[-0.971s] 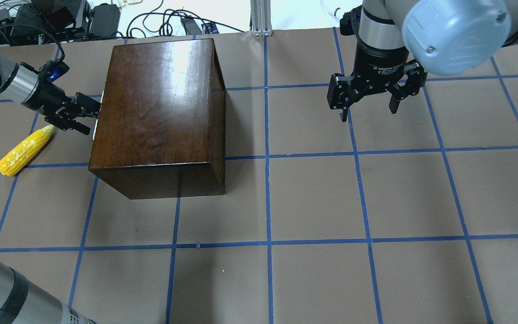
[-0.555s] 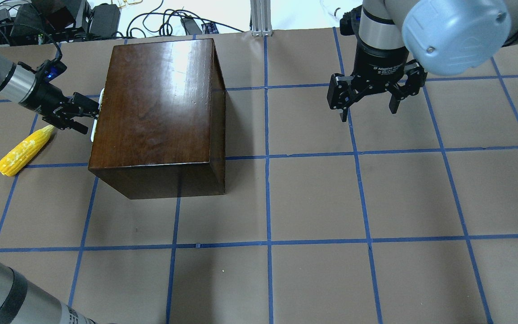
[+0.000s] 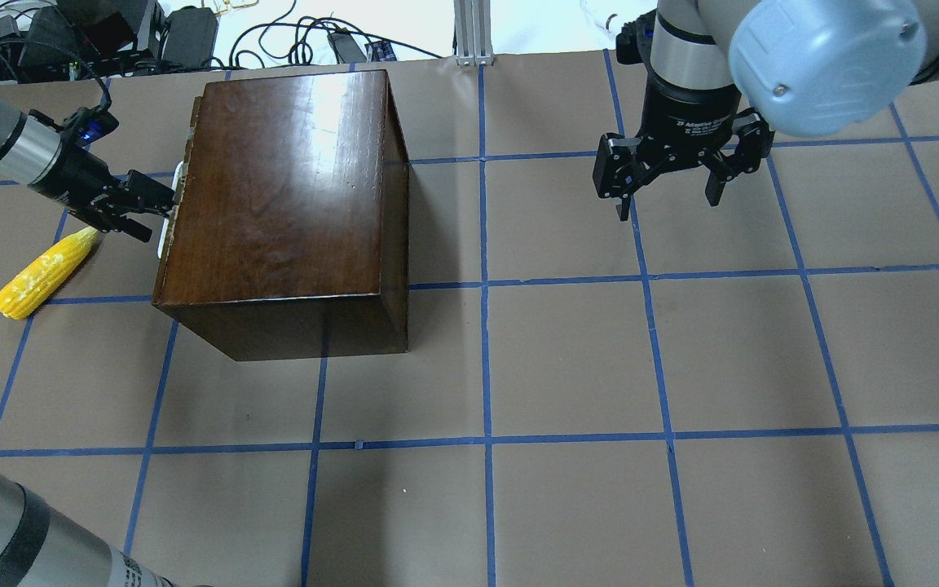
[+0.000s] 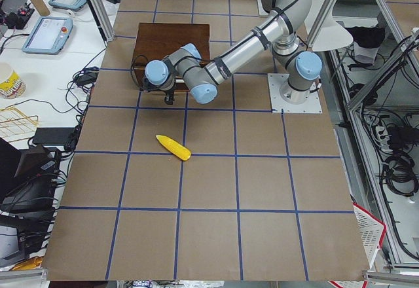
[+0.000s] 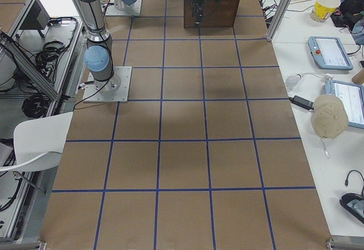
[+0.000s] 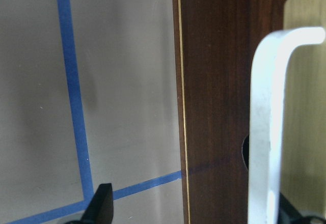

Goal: Open drawer and put corn inside
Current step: 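Pull the drawer handle outward with the left gripper, opening the drawer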

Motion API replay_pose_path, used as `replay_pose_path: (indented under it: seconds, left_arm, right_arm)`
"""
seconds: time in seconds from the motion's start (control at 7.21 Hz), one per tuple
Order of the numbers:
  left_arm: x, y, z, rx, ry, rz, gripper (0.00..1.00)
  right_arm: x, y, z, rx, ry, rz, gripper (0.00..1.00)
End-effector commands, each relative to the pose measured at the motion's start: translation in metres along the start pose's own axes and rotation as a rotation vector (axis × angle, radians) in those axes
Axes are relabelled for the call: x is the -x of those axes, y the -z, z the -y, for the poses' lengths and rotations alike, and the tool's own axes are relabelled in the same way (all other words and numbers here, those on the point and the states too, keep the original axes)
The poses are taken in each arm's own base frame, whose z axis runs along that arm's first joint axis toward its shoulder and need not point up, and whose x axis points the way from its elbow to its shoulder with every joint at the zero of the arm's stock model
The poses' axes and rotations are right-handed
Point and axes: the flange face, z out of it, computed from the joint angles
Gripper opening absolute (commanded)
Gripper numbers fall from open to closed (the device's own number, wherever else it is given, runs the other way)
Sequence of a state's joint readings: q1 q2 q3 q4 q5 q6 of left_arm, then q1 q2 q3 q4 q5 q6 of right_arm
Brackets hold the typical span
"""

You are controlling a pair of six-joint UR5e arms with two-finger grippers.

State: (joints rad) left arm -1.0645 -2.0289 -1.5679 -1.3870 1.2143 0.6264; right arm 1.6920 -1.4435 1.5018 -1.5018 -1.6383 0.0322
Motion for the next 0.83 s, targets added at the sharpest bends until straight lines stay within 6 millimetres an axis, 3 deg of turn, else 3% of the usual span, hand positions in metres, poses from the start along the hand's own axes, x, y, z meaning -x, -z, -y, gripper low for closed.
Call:
replay_pose_path:
  seconds: [0.0, 0.69]
  left_arm:
    - [0.002, 0.005, 0.001, -0.007, -0.002, 0.012, 1.0]
    - [0.007, 0.018, 0.004, 0.014, -0.012, 0.086, 1.0]
  right_arm:
    - [0.0, 0.0, 0.0, 0.0, 0.0, 0.0, 1.0]
    - [0.0, 0.0, 0.0, 0.0, 0.0, 0.0, 1.0]
